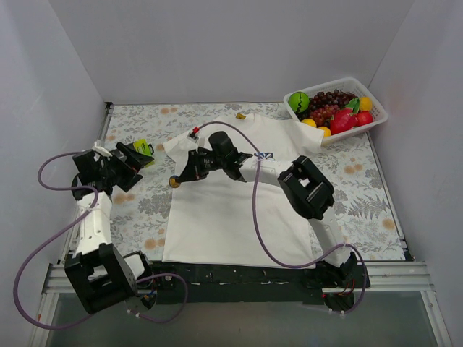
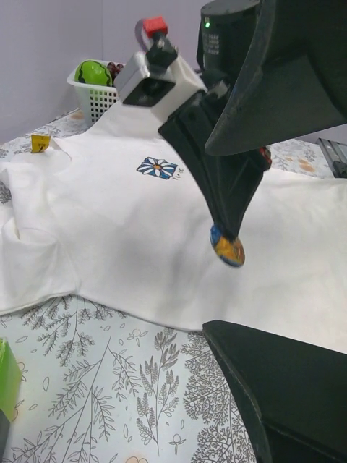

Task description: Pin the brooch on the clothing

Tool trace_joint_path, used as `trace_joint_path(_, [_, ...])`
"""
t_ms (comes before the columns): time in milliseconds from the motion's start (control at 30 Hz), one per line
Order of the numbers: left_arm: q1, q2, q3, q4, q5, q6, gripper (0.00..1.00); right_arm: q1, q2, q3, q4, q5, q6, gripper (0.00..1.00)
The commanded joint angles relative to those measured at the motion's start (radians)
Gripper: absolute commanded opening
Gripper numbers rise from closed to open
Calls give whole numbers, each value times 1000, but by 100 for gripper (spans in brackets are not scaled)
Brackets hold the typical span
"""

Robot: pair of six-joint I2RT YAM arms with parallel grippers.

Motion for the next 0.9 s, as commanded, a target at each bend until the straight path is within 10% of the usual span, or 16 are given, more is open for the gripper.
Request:
trace_joint_path(0, [3, -6, 29, 8, 22, -12, 98, -59, -150, -102, 147, -20, 19, 1])
trace_joint_path(400, [-31, 115, 130, 31, 30, -27, 98, -114, -338, -271, -86, 153, -182, 1])
trace_joint_path(867, [-437, 480, 603, -236, -362, 103, 98, -120, -519, -381, -397, 556, -405, 1])
